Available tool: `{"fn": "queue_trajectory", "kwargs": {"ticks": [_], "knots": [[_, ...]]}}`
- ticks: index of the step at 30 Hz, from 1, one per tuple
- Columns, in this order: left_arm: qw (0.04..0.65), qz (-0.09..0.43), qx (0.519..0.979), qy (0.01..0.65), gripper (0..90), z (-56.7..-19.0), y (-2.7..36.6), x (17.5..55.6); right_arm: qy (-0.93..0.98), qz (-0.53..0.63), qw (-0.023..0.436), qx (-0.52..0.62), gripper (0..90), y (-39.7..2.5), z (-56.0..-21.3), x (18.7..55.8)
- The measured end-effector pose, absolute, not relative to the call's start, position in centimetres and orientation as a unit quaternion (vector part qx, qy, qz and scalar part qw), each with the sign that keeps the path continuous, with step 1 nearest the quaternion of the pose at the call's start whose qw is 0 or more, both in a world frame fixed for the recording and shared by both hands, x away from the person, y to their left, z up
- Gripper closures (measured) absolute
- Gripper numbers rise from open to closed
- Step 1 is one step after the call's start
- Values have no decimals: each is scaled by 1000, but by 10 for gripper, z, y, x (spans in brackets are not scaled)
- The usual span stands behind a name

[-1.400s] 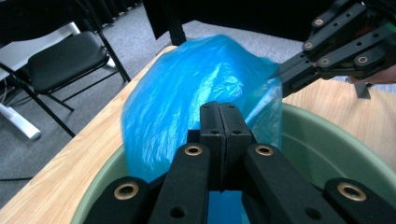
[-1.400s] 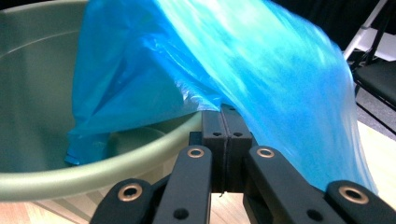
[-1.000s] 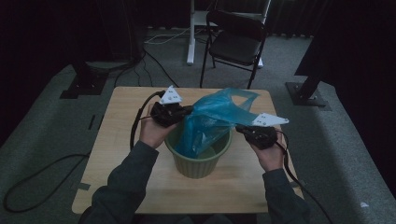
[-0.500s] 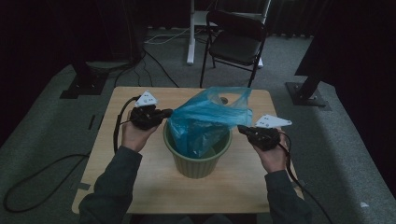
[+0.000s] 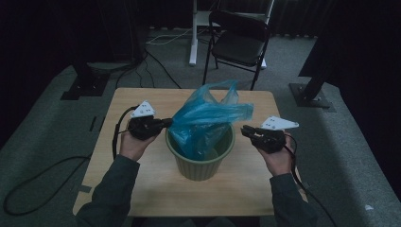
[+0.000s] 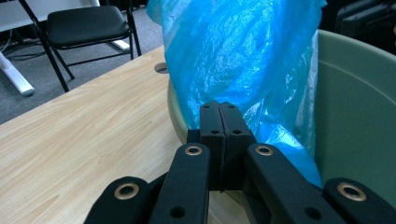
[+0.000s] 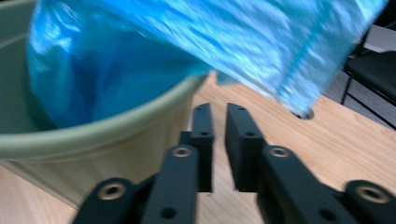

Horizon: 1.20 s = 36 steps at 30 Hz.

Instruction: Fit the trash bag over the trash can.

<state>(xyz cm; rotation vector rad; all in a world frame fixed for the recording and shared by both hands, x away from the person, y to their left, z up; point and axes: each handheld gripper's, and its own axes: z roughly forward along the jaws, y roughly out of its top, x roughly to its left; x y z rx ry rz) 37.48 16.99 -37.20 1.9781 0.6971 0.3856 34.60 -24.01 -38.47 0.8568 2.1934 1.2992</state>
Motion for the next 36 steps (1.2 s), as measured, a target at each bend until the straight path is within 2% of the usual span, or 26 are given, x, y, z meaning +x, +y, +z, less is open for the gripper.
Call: {"fn": "queue_trajectory", "kwargs": {"ticks": [6, 9, 17, 36], "knots": [[486, 154, 815, 275, 895, -374, 168, 372, 794, 481, 223, 298, 689, -235, -374, 346], [489, 149, 817, 268, 895, -375, 165, 370, 794, 483, 224, 293, 619, -228, -365, 350], [479, 148, 825, 261, 894, -377, 158, 369, 795, 490, 220, 282, 550, -211, -350, 363], [457, 134, 847, 238, 894, -380, 150, 366, 807, 492, 204, 253, 496, -177, -325, 383]]}}
